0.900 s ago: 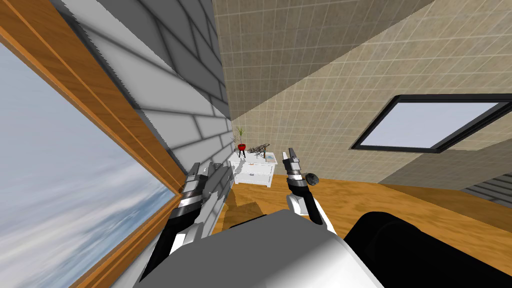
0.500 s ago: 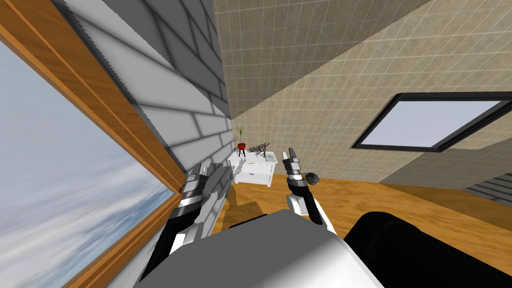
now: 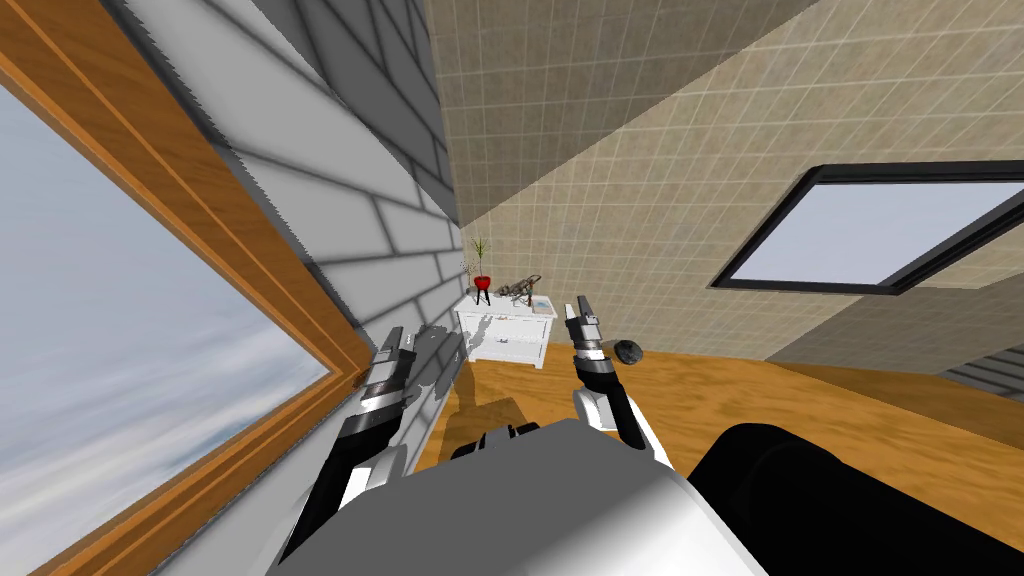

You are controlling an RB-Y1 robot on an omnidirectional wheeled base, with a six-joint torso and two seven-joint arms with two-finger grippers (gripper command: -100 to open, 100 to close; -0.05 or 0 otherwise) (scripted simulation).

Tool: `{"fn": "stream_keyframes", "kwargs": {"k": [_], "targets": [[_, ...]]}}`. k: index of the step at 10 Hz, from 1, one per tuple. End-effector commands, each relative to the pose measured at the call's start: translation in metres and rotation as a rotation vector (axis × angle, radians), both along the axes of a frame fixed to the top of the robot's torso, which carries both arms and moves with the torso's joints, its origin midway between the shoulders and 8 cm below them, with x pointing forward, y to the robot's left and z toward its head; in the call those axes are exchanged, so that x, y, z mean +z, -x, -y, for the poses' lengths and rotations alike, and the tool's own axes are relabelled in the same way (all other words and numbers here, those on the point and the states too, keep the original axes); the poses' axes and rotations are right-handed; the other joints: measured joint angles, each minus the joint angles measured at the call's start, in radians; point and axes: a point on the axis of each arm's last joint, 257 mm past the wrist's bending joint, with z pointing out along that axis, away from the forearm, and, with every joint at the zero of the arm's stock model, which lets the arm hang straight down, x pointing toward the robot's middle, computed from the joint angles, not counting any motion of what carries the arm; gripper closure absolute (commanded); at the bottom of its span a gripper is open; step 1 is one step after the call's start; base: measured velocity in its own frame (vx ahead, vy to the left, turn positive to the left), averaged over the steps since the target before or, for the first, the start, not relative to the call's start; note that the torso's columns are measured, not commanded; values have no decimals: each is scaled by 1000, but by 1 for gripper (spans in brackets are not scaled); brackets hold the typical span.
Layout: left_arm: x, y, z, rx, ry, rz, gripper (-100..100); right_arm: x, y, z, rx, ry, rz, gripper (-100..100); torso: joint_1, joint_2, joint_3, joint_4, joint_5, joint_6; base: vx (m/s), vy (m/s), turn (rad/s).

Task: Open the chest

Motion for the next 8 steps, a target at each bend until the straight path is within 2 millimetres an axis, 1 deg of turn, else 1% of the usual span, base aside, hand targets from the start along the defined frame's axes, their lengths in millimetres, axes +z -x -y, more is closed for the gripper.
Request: {"fn": "stream_keyframes", "kwargs": {"k": [1, 2, 3, 6, 8], "targets": [[-8, -2, 3, -19, -41, -13, -100, 0, 0, 0, 0, 0, 0, 0, 0, 74, -148, 74, 0, 0, 36, -11, -13], [-14, -3, 5, -26, -59, -20, -100, 0, 0, 0, 0, 0, -1, 0, 0, 106, -217, 106, 0, 0, 48, -36, -12], [-20, -5, 6, -33, -74, -26, -100, 0, 0, 0, 0, 0, -1, 0, -1, 115, -237, 116, 0, 0, 58, -48, -10], [-41, -9, 8, -46, -114, -46, -100, 0, 0, 0, 0, 0, -1, 0, 0, 119, -242, 120, 0, 0, 87, -43, -16], [-57, -12, 9, -52, -138, -58, -100, 0, 0, 0, 0, 0, -1, 0, -1, 119, -242, 120, 0, 0, 117, -59, -20]]}}
